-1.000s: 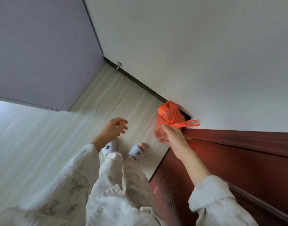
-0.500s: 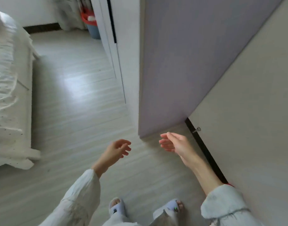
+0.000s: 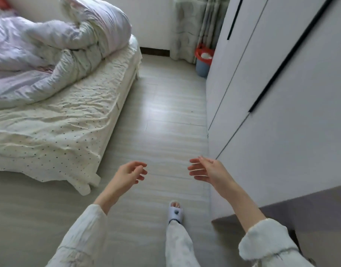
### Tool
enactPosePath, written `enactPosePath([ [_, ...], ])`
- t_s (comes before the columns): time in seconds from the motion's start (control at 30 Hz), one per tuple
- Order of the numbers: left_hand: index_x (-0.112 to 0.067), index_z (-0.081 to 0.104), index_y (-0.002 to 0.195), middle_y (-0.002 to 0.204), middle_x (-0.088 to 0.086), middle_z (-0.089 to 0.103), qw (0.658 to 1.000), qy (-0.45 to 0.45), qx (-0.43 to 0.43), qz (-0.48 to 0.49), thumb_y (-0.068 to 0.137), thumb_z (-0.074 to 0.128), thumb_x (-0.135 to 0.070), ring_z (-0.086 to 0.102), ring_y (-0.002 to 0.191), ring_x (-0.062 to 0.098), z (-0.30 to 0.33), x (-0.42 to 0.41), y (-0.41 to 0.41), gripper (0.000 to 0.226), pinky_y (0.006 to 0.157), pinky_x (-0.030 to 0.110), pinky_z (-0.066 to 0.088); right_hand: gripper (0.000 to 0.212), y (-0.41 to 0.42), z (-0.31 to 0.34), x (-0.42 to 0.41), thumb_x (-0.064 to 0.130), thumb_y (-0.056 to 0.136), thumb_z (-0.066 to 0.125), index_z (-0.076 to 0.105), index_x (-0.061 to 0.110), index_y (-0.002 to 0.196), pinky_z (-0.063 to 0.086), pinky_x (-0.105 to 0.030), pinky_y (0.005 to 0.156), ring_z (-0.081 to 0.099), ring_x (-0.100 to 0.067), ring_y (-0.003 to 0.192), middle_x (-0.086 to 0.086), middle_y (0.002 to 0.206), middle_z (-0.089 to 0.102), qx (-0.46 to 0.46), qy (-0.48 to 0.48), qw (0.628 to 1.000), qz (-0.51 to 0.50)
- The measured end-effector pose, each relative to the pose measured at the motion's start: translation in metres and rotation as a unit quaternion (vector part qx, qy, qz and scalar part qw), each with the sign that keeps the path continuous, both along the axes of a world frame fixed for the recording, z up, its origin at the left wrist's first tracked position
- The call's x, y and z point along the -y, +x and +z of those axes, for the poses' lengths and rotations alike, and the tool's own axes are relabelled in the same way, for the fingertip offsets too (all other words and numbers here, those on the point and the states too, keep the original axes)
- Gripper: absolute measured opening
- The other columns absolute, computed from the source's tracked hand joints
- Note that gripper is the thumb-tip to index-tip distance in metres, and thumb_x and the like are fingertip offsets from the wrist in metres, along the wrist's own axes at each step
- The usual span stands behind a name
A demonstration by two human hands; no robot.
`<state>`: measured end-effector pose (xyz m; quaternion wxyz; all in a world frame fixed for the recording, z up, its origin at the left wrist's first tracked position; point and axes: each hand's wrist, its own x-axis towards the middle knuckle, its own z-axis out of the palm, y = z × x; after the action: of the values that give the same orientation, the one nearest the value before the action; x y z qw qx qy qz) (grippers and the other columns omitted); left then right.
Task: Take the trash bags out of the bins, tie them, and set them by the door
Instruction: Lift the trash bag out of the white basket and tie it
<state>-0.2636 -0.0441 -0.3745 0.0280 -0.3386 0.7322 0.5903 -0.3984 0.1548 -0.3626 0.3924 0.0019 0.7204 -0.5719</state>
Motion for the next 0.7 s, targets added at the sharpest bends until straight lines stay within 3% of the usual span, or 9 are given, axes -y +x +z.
enactPosePath([
  [0.2,-0.026,0.058,0.087,0.085,0.001,0.064,0.999,-0.032,-0.023,0.026,0.094,0.042,-0.014,0.06,0.076,0.018,0.022,0.078,-0.144,0.021,0.07,0.027,0.045,0.036,-0.15,0.019,0.089,0.03,0.099,0.035,0.064,0.008,0.098,0.052,-0.029,0.074,0.066,-0.02,0.075,-0.007,0.085,0.069,-0.026,-0.022,0.999,0.039],
  [0.37,-0.021,0.058,0.094,0.085,-0.001,0.064,0.998,-0.049,-0.039,0.01,0.094,0.042,-0.015,0.061,0.076,0.017,0.047,0.135,-0.254,0.017,0.07,0.026,0.046,0.03,-0.268,0.046,0.144,0.027,0.098,0.04,0.064,0.009,0.102,0.053,-0.032,0.081,0.066,-0.021,0.082,-0.007,0.09,0.07,-0.065,-0.017,0.996,0.064],
  [0.53,-0.027,0.058,0.086,0.086,0.002,0.064,0.998,-0.033,-0.031,0.044,0.094,0.042,-0.013,0.061,0.074,0.017,0.035,0.202,-0.353,0.023,0.068,0.026,0.046,0.027,-0.377,0.044,0.206,0.024,0.098,0.041,0.064,0.01,0.101,0.053,-0.032,0.08,0.066,-0.019,0.08,-0.006,0.088,0.07,-0.061,-0.021,0.995,0.075],
  [0.7,-0.019,0.059,0.093,0.085,0.001,0.064,0.998,-0.008,-0.037,0.046,0.095,0.041,-0.013,0.061,0.075,0.018,0.014,0.274,-0.475,0.019,0.069,0.026,0.046,0.027,-0.503,0.027,0.283,0.024,0.098,0.041,0.064,0.009,0.1,0.052,-0.03,0.079,0.065,-0.02,0.081,-0.007,0.089,0.069,-0.062,-0.01,0.995,0.074],
])
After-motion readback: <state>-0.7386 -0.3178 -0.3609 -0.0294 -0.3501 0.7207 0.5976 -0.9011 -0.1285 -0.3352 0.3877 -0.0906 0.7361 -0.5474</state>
